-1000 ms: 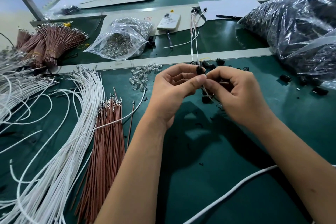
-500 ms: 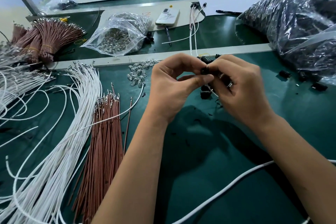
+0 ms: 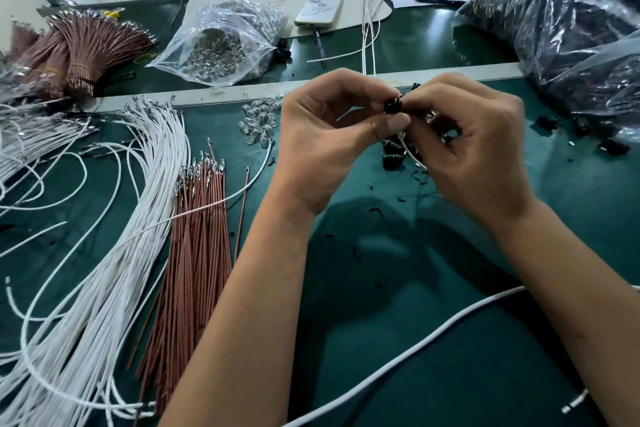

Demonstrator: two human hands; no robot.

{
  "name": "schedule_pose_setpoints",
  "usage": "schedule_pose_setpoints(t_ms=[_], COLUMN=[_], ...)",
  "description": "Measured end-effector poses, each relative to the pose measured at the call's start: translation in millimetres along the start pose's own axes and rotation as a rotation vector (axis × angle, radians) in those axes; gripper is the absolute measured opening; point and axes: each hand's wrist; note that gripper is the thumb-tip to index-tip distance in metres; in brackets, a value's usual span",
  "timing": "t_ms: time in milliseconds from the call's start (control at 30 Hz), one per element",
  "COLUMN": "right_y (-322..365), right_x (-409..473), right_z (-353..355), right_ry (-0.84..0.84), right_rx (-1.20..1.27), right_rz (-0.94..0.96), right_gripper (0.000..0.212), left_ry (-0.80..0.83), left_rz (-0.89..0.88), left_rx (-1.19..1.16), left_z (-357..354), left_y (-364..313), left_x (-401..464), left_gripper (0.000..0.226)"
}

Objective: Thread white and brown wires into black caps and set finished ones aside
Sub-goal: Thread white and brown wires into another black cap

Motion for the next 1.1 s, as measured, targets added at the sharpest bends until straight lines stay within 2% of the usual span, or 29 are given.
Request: schedule_pose_setpoints(t_ms=[267,400,700,933,1100], right_y=[-2,-2,-3,-7,-13], right_x=[-1,0,-2,-2,-3], right_z=[-2,-1,-1,-4,-4], right_ry=[0.013,0.033,0.091,0.136,0.147], right_rx=[0.029,0.074,0.16,0.205,0.252], right_rz=[-0.021,-0.039,-0.136,-0.134,-0.144], right_gripper=[0.013,0.025,0.009,0.018,0.01], left_ry=[-0.026,-0.039,-0.051,-0.036,-0.016], left_rz=[-0.003,0.015,0.098,0.087,0.076], left_rx=[0.026,0.039,0.015,0.024,0.052], left_z=[1,2,4,5,5], left_y=[1,0,1,0,-2], left_x=[1,1,0,0,-1], left_gripper=[0.03,0.029,0.028,0.025,0.026])
Point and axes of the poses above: each hand's wrist, its own x-axis towards the middle knuckle, its own z-axis out of the back of the hand, y = z × x, and after that the axes turned 3 degrees about -y, right-handed
